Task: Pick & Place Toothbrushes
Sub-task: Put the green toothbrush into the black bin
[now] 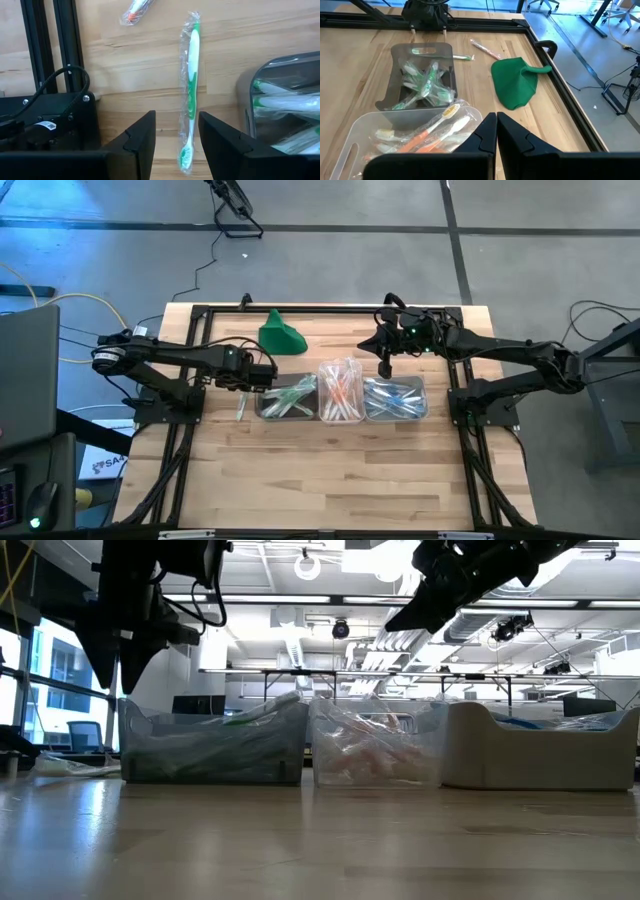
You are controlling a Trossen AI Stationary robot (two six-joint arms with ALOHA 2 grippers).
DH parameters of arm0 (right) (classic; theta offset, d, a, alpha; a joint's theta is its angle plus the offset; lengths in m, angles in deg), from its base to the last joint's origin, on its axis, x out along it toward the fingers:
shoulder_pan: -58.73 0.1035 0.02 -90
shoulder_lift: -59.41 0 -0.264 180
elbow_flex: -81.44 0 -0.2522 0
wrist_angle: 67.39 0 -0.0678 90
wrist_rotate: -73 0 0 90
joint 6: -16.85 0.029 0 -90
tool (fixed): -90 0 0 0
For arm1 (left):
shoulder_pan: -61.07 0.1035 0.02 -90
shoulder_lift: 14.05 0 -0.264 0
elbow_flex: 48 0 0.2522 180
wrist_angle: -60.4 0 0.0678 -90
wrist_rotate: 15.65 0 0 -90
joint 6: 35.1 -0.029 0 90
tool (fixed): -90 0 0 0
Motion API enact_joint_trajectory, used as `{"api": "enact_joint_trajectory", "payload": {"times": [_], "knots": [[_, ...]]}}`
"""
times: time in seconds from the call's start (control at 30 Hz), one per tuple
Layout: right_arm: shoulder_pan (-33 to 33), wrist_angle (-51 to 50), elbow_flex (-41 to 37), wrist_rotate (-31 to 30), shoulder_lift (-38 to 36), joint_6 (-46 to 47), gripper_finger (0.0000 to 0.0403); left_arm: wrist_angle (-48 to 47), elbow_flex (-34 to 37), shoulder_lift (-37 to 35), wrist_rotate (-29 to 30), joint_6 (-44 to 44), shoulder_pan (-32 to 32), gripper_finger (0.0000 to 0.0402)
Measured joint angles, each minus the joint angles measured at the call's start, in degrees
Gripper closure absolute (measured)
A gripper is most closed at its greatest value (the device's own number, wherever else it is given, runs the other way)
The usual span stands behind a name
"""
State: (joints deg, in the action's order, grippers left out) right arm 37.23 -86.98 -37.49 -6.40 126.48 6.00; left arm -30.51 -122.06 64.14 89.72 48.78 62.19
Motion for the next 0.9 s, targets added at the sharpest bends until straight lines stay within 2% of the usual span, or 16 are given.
{"api": "enact_joint_trajectory", "payload": {"times": [0.57, 0.9], "knots": [[0.0, -0.02, 0.0, -0.23, 0.0, 0.0, 0.0398, 0.85, 0.0, 0.0, 0.92, 0.0, 0.0, 0.0259], [0.0, -0.07, 0.0, -0.22, 0.0, 0.0, 0.0398, 0.87, 0.0, 0.0, 3.46, 0.02, 0.0, 0.0259]]}}
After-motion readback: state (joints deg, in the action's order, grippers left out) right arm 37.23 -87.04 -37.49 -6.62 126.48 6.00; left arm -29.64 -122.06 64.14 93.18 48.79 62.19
